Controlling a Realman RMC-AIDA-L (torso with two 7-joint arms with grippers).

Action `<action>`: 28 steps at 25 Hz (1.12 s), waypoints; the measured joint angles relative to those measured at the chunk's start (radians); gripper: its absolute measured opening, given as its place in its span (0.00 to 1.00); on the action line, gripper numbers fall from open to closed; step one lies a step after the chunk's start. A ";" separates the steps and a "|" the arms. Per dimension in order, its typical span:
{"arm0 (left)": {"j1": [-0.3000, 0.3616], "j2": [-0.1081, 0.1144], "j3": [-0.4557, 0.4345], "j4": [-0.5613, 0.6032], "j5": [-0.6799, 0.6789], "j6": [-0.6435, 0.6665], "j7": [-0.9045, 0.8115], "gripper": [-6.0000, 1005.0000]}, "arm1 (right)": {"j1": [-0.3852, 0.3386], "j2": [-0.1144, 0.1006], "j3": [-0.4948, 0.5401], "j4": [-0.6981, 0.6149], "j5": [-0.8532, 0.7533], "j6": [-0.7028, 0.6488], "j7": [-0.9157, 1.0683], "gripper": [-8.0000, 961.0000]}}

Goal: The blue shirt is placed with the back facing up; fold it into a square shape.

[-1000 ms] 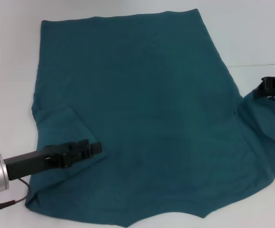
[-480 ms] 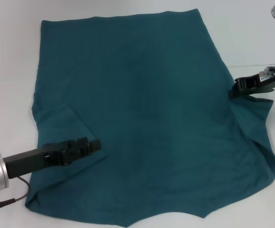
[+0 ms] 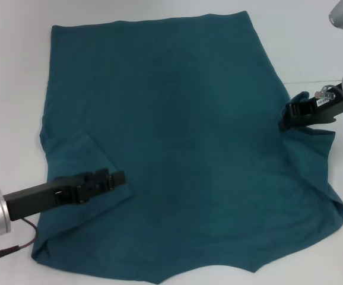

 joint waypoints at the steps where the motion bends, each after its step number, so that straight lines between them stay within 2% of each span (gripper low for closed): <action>1: 0.000 0.000 0.000 0.000 -0.001 0.000 0.000 0.60 | 0.000 0.001 -0.010 0.000 0.000 0.003 0.010 0.05; 18: 0.002 0.000 0.000 -0.006 -0.002 -0.014 0.000 0.60 | 0.025 0.025 -0.013 0.025 0.011 0.018 0.046 0.05; 26: 0.004 0.000 -0.001 -0.006 -0.002 -0.016 0.000 0.60 | 0.017 0.022 -0.009 0.026 0.060 0.008 0.018 0.06; 28: 0.004 0.000 -0.002 -0.006 -0.002 -0.020 0.000 0.60 | 0.012 0.018 -0.008 0.026 0.092 -0.005 0.008 0.14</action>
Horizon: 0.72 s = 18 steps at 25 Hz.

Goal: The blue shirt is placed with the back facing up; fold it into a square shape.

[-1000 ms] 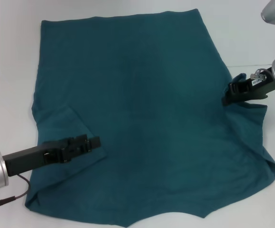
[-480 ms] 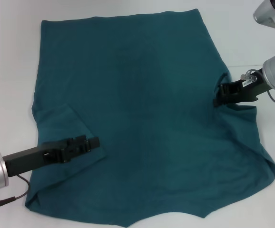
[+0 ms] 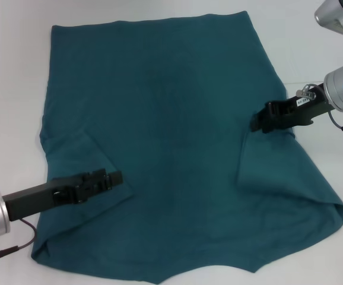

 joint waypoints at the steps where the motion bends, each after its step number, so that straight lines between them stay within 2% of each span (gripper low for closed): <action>1: 0.000 0.000 0.000 0.000 0.000 -0.001 0.000 0.60 | -0.002 -0.002 0.000 0.000 0.016 -0.007 -0.005 0.18; 9: 0.000 0.000 -0.001 -0.001 0.000 -0.003 -0.014 0.60 | -0.048 -0.034 0.013 -0.009 0.165 -0.091 -0.081 0.52; 12: 0.006 0.006 -0.014 0.014 0.004 0.008 -0.121 0.60 | -0.082 -0.051 0.031 -0.012 0.182 -0.126 -0.116 0.54; 18: 0.055 0.037 -0.023 0.094 0.035 0.082 -0.488 0.60 | -0.173 -0.077 0.071 -0.045 0.220 -0.206 -0.152 0.58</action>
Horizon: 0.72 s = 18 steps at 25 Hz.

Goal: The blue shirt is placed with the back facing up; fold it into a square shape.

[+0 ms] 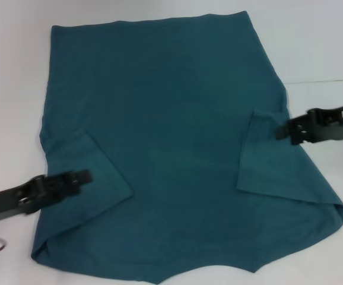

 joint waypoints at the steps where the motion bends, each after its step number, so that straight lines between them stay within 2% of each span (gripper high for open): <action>1: 0.010 0.004 -0.003 0.016 0.019 0.006 -0.062 0.60 | -0.011 -0.003 0.001 -0.005 0.000 -0.004 0.000 0.59; 4: 0.037 0.010 -0.036 0.054 0.083 0.027 -0.166 0.60 | -0.035 -0.008 0.002 -0.012 0.001 -0.010 -0.004 0.58; 10: 0.062 0.015 -0.158 0.065 0.196 0.095 -0.214 0.60 | -0.048 -0.004 0.003 -0.017 0.002 -0.015 -0.038 0.58; 18: 0.064 0.017 -0.179 0.067 0.289 0.093 -0.230 0.60 | -0.045 0.011 0.004 -0.017 0.002 -0.017 -0.063 0.58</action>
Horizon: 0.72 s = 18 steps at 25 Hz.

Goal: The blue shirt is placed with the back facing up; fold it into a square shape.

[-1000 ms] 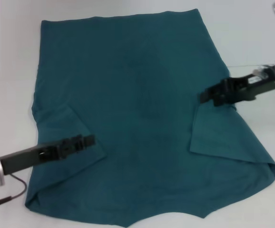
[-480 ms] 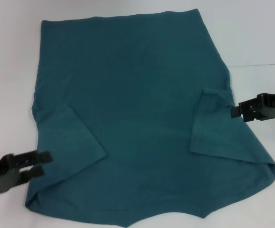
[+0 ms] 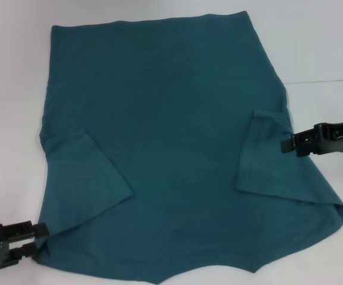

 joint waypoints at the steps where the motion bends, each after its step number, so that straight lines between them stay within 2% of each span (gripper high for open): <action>1: 0.000 0.000 0.000 0.000 0.006 -0.004 0.000 0.60 | 0.000 0.002 0.000 0.000 0.000 0.000 -0.002 0.58; 18: 0.001 -0.001 -0.001 -0.001 0.052 -0.074 -0.026 0.59 | -0.003 0.008 0.006 0.001 0.000 -0.001 0.004 0.58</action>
